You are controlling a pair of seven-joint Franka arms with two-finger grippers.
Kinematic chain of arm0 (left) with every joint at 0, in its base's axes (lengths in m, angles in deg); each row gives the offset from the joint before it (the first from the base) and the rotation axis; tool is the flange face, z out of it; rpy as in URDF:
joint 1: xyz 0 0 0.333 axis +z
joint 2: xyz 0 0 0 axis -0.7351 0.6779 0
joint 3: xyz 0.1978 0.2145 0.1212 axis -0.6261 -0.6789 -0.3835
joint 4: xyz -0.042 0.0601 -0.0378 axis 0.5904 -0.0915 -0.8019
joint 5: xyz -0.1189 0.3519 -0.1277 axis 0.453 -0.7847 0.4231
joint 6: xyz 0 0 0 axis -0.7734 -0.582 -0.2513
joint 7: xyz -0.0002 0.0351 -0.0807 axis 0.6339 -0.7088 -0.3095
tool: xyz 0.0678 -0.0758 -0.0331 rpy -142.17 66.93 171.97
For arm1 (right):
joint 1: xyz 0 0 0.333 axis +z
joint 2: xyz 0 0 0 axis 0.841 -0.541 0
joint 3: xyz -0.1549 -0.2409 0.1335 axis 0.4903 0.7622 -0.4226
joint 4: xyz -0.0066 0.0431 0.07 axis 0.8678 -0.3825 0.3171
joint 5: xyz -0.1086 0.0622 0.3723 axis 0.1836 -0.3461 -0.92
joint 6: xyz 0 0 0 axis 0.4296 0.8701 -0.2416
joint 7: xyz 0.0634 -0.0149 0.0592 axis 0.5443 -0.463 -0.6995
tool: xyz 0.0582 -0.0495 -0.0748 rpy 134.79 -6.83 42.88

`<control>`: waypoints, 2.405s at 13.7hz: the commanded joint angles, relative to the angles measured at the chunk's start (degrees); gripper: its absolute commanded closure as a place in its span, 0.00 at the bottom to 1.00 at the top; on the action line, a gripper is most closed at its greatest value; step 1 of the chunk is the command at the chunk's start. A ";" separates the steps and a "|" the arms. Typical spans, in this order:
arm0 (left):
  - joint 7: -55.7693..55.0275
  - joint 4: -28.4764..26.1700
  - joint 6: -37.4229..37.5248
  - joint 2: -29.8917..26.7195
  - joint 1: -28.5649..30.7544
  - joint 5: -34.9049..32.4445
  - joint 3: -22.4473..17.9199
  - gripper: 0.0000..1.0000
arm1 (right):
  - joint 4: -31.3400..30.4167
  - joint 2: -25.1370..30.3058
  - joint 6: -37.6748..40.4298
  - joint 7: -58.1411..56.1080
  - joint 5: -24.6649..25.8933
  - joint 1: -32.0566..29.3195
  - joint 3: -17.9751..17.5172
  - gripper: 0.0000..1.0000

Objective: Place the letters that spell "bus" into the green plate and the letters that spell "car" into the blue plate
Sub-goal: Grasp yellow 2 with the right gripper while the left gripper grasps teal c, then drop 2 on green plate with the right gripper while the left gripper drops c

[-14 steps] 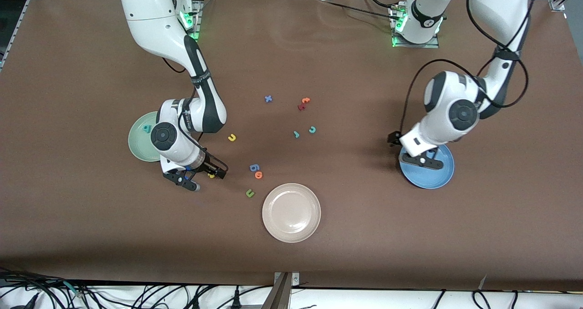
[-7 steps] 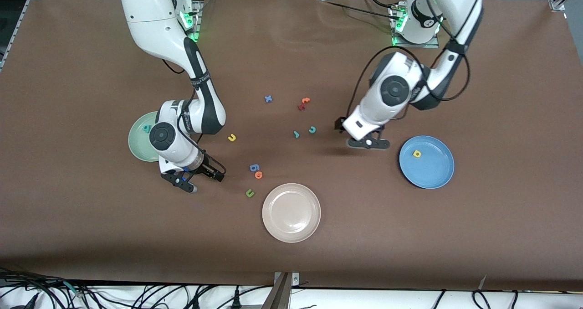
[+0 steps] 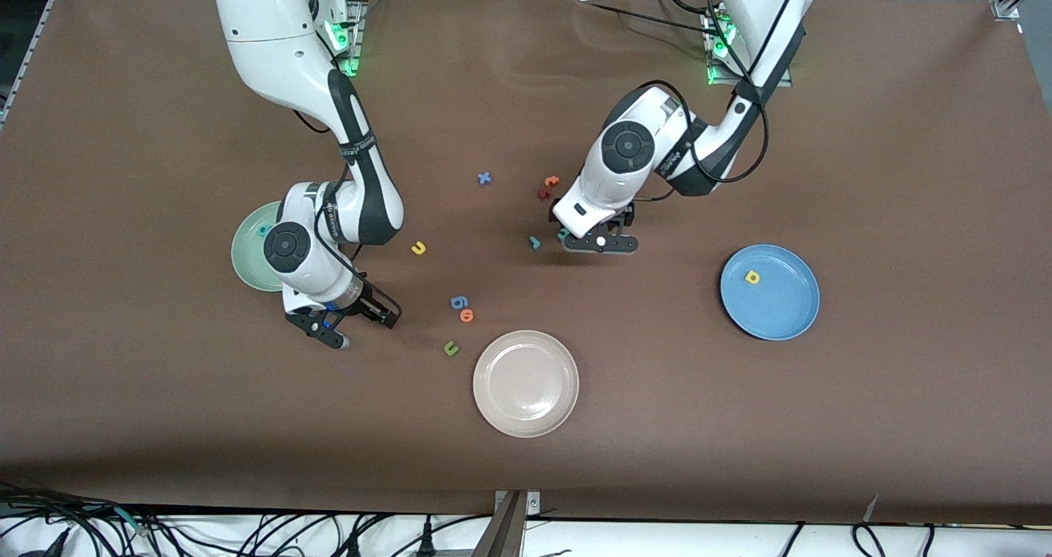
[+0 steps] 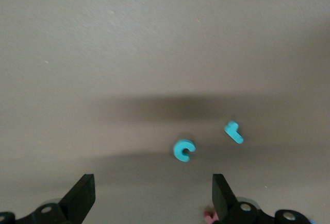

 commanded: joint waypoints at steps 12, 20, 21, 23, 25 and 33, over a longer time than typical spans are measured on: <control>-3.81 8.32 -0.62 11.33 -3.03 -9.94 -0.84 0.32 | 1.37 -1.94 -0.49 -0.99 -4.29 0.21 -0.15 0.83; -4.08 8.32 -0.62 11.60 -3.29 -9.86 -0.75 0.45 | 1.55 0.51 6.09 -1.08 -2.98 0.74 1.68 0.90; -4.60 8.32 -0.62 11.60 -3.64 -9.86 -0.75 0.45 | 1.64 1.74 8.02 -1.08 -1.67 0.74 2.04 0.90; -5.48 8.32 -0.62 11.69 -4.08 -9.86 -0.75 0.45 | 1.64 3.33 11.62 -1.43 0.97 0.65 3.70 0.90; -5.48 8.32 -0.62 11.95 -4.08 -9.86 -0.83 0.45 | 1.55 5.00 16.19 -3.79 3.52 0.65 5.64 0.90; -5.57 8.32 -0.62 12.39 -4.35 -9.77 -0.75 0.78 | -2.92 5.79 35.99 -21.63 3.18 0.65 17.51 0.89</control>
